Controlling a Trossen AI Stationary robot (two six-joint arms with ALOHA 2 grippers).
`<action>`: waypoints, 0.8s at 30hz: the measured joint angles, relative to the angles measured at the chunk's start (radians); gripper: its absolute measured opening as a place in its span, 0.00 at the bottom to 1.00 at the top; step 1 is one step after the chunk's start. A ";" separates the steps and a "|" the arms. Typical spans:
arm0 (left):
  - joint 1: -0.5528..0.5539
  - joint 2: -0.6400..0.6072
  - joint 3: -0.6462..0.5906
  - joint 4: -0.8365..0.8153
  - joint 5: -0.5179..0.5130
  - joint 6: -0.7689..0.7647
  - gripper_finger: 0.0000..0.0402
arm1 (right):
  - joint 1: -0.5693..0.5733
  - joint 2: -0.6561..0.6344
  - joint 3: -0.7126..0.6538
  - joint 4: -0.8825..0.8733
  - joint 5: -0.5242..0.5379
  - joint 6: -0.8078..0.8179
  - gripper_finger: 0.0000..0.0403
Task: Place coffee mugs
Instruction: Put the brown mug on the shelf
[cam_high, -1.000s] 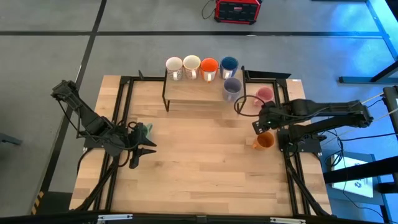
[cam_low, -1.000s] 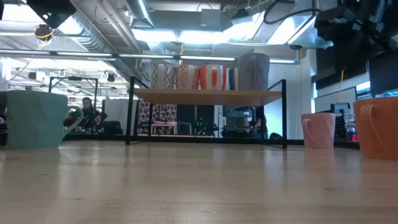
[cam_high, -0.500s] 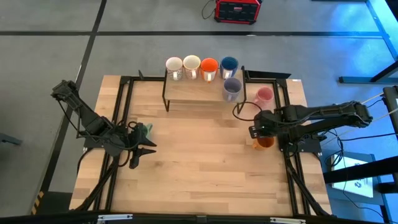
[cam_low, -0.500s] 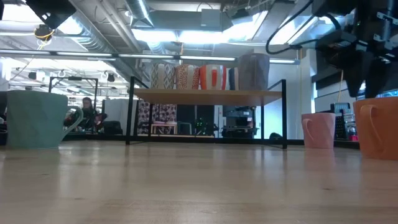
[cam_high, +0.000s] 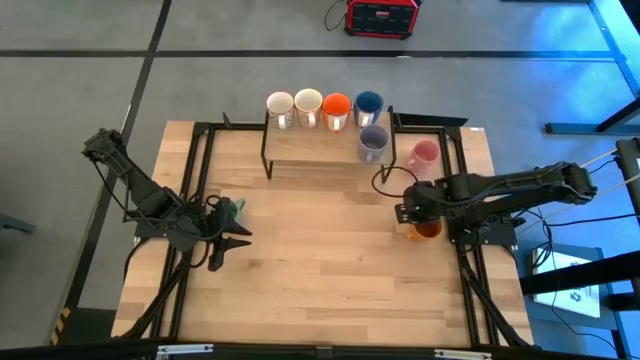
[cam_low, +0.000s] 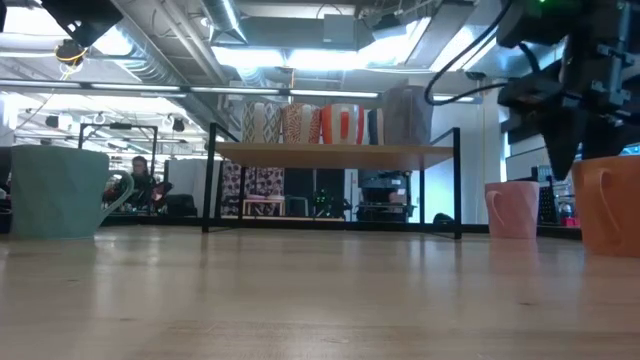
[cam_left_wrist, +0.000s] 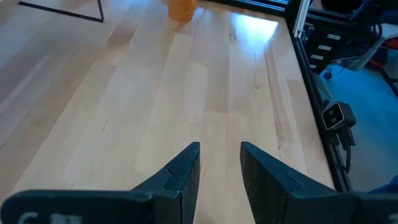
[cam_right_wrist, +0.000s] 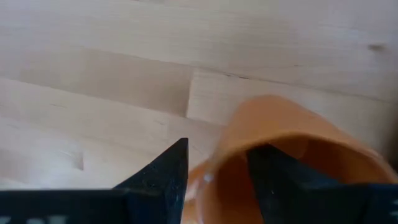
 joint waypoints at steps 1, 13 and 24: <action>0.000 0.000 0.000 0.000 -0.004 0.000 0.27 | 0.000 0.010 -0.002 0.002 -0.001 -0.011 0.35; 0.000 0.000 0.000 0.003 -0.020 0.000 0.27 | 0.000 0.071 0.002 -0.009 -0.018 -0.118 0.05; 0.000 0.000 0.000 0.003 -0.018 0.000 0.27 | 0.073 0.073 0.085 0.044 -0.003 -0.233 0.02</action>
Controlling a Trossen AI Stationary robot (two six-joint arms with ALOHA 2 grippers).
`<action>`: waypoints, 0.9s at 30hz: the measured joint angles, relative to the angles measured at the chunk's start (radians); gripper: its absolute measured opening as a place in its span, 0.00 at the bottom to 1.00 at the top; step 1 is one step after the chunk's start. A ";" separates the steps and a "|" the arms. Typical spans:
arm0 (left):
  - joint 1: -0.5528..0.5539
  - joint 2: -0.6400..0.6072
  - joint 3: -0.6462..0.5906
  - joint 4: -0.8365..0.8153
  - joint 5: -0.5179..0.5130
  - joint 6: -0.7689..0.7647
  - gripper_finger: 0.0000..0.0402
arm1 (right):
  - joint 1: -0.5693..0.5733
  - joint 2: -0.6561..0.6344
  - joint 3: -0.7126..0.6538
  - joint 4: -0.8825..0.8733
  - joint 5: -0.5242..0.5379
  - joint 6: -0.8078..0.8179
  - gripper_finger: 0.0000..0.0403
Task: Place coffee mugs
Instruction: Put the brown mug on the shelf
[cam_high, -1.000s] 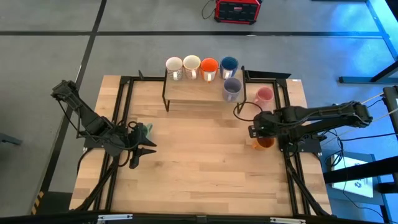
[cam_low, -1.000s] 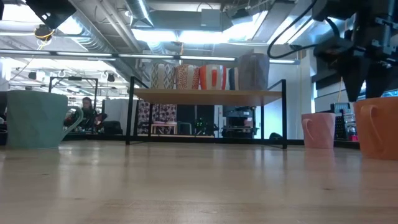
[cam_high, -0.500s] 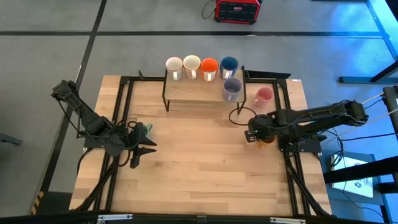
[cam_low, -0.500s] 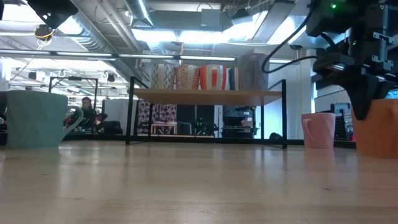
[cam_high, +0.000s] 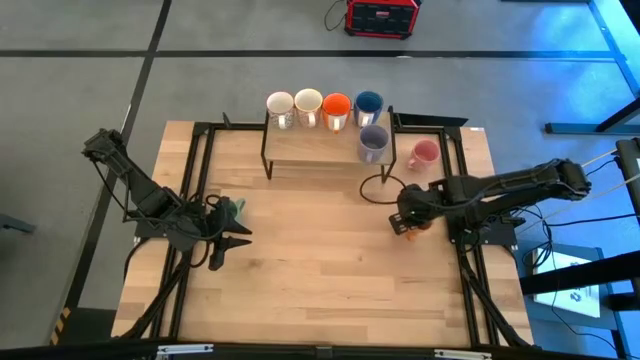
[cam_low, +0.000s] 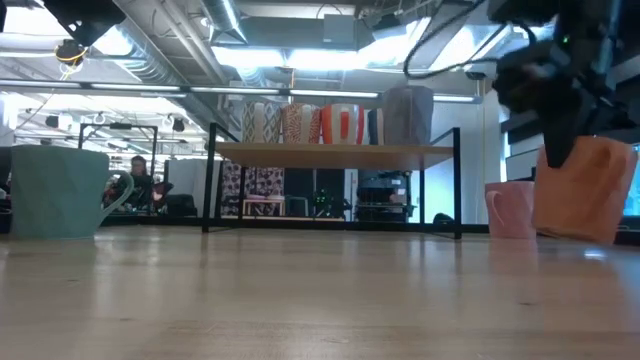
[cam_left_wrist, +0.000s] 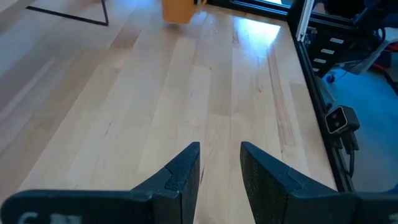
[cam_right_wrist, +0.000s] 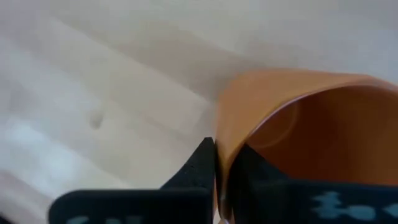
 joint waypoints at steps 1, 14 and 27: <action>0.000 0.000 0.000 0.000 0.000 0.000 0.27 | 0.013 0.000 0.004 0.019 -0.001 -0.016 0.01; 0.000 0.000 0.000 0.000 0.000 0.000 0.27 | 0.200 0.051 0.015 0.379 0.106 -0.172 0.01; 0.000 0.000 0.000 0.000 -0.007 0.007 0.27 | 0.235 0.436 0.349 0.247 0.061 -0.478 0.01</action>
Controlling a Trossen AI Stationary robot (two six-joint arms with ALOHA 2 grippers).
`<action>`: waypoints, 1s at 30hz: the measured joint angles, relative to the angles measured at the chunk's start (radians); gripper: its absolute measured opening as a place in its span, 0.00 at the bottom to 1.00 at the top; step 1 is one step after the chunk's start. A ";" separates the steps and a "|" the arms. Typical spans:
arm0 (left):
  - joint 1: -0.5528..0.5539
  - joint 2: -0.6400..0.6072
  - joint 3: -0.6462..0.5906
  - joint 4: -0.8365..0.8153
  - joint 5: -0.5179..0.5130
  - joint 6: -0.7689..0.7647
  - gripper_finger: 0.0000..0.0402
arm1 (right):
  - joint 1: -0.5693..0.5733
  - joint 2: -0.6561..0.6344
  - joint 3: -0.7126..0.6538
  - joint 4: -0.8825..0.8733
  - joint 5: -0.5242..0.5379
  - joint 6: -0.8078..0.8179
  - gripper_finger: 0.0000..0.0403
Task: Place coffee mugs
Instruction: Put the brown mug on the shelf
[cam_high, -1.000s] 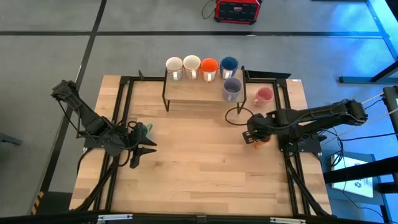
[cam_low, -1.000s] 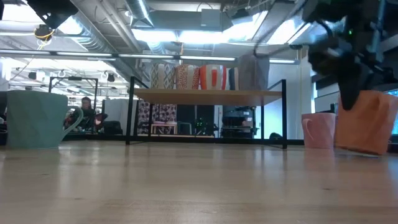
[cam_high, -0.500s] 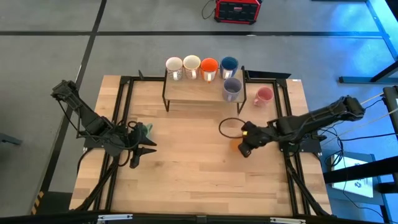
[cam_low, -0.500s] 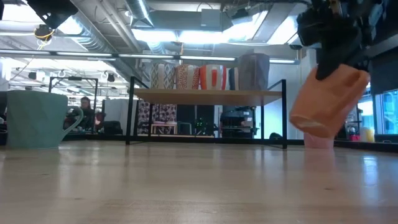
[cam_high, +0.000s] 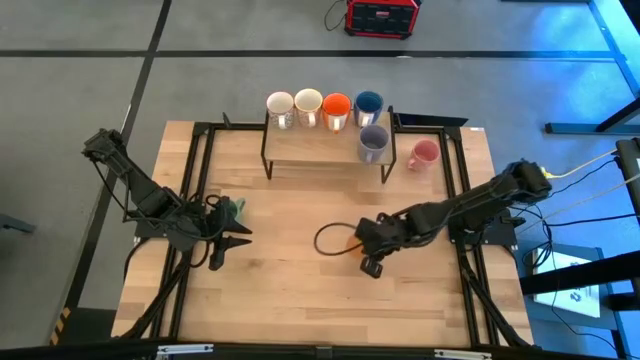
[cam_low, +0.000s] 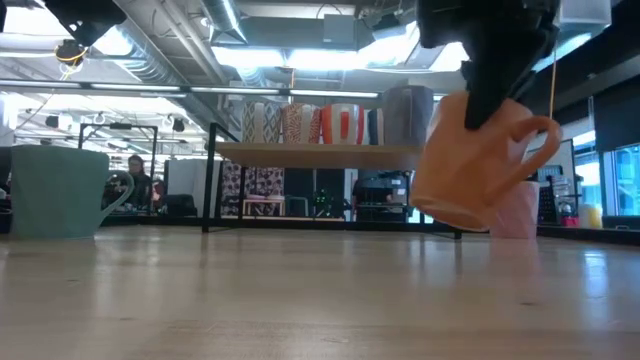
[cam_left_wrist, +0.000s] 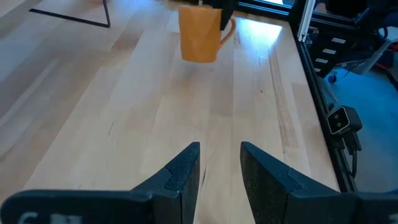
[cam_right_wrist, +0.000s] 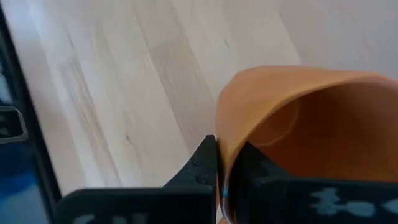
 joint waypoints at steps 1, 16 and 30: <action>0.000 0.000 0.000 0.000 0.000 0.000 0.27 | 0.000 0.023 0.025 -0.021 -0.002 -0.022 0.01; 0.000 0.000 0.000 0.005 0.004 0.000 0.27 | 0.000 0.179 0.124 -0.077 -0.123 -0.128 0.02; 0.000 0.000 0.000 0.010 0.000 -0.001 0.27 | -0.007 0.180 0.122 -0.077 -0.124 -0.113 0.04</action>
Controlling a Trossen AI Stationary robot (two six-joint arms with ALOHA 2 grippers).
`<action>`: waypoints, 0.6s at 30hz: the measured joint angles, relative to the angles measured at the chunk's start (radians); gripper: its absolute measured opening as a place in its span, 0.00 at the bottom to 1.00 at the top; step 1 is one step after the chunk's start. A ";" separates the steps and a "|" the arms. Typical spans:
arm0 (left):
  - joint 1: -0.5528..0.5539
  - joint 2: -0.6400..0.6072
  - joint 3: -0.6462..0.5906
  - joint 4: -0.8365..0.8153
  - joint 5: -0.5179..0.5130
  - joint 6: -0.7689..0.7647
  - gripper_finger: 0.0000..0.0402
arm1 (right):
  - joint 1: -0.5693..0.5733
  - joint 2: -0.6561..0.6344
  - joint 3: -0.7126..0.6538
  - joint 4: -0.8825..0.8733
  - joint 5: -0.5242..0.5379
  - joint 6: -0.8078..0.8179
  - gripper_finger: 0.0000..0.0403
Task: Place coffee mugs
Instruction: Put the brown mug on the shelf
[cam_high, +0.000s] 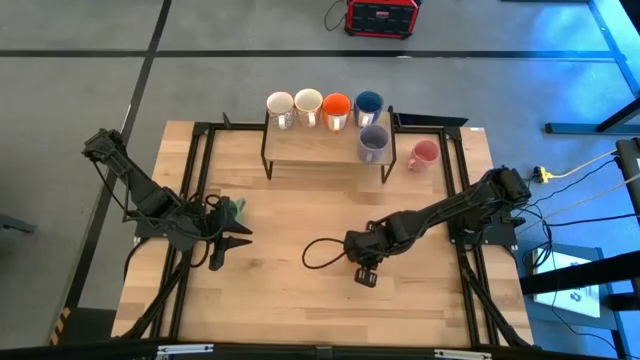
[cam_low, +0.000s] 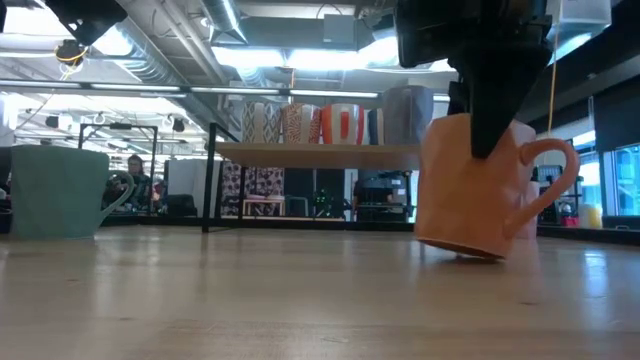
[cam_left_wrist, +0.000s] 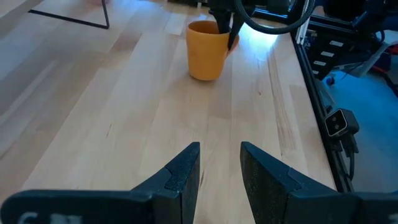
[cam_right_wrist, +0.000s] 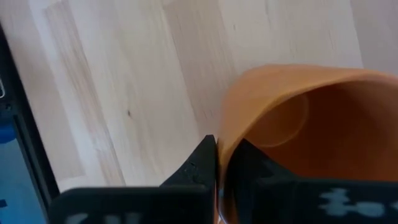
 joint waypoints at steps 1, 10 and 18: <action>0.000 0.000 0.000 0.000 0.000 0.000 0.27 | 0.000 0.000 -0.001 -0.004 0.005 0.011 0.06; 0.000 0.000 0.000 -0.001 -0.001 -0.001 0.27 | 0.000 0.003 -0.003 0.003 0.056 0.037 0.23; 0.000 0.000 0.000 -0.002 -0.002 0.000 0.27 | -0.008 -0.006 -0.003 0.021 0.053 0.074 0.37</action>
